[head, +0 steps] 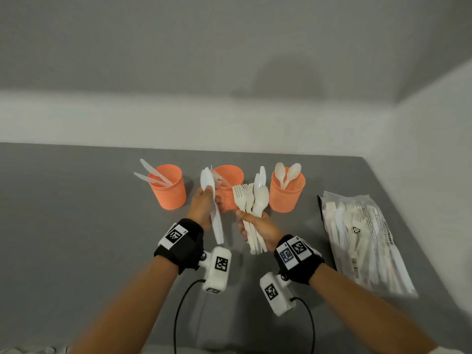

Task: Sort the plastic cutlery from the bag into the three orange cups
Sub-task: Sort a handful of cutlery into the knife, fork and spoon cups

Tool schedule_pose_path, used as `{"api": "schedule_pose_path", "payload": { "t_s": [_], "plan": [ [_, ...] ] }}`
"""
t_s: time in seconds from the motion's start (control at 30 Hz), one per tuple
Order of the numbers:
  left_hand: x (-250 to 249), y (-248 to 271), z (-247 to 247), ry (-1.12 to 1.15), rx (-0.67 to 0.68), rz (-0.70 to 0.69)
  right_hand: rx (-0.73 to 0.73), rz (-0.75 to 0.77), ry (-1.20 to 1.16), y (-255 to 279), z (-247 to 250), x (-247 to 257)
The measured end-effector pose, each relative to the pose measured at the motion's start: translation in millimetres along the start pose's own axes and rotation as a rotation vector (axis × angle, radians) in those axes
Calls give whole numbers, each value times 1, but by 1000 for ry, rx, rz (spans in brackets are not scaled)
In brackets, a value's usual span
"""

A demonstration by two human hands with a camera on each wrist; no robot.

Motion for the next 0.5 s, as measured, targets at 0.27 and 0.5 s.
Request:
{"api": "schedule_pose_path", "payload": {
  "t_s": [0.27,0.5],
  "plan": [
    [-38,-13,-10,-443,122,-99,197,-182,59,3,-22,-11],
    [-42,-23,-19,-694,327,-9,242,-240,192,6,-40,-11]
  ]
}}
Point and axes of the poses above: each hand's wrist, its own y-axis away from the middle knuckle, its own z-axis out of the back of the hand, x = y × z, the point moved 9 cm from there along -y, towards the middle knuckle, and after that the axes turned 6 degrees about -z, right-handed, at the moved point
